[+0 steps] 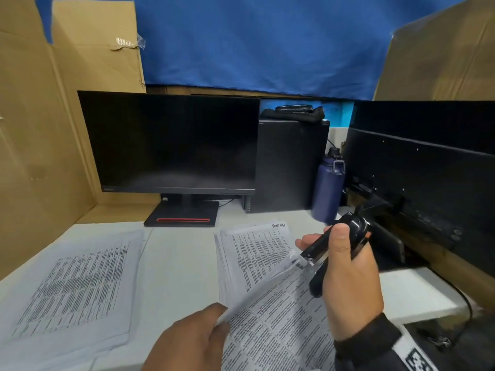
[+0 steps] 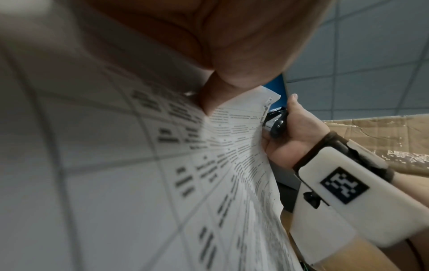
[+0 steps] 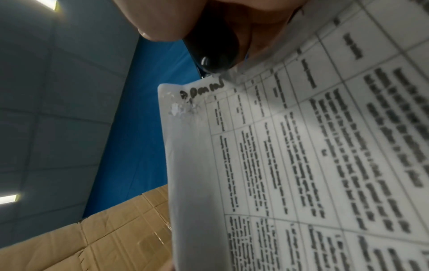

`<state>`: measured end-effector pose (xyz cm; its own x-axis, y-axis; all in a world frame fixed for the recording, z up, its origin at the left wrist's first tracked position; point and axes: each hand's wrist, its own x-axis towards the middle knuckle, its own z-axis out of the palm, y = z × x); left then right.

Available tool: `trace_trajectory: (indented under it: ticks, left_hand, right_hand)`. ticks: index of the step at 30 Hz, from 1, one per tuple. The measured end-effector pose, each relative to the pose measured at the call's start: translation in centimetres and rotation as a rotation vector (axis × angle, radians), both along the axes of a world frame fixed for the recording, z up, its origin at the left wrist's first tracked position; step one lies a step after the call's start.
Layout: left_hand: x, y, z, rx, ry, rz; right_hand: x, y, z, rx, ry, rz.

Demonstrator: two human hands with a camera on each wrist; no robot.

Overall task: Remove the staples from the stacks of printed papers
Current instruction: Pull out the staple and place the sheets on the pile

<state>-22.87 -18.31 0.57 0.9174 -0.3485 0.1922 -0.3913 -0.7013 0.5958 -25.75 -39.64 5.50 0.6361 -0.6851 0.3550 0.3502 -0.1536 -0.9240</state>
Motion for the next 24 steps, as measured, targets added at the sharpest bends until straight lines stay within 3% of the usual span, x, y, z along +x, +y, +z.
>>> trace_trajectory:
  ticks: [15, 17, 21, 24]
  left_hand:
    - [-2.6, -2.3, 0.0, 0.119, 0.029, -0.122]
    - [-2.1, -2.1, -0.3, 0.095, 0.068, -0.074]
    - [1.2, -1.1, -0.4, -0.035, 0.138, 0.047]
    - [4.2, -0.4, -0.4, -0.330, 0.312, 0.097]
  right_hand:
    - [0.1, -1.4, -0.3, -0.209, 0.057, -0.126]
    - [0.5, -1.9, 0.2, -0.145, 0.062, -0.049]
    - [1.3, -5.0, 0.8, 0.177, 0.067, 0.074]
    - [2.2, -9.3, -1.3, 0.238, 0.330, 0.001]
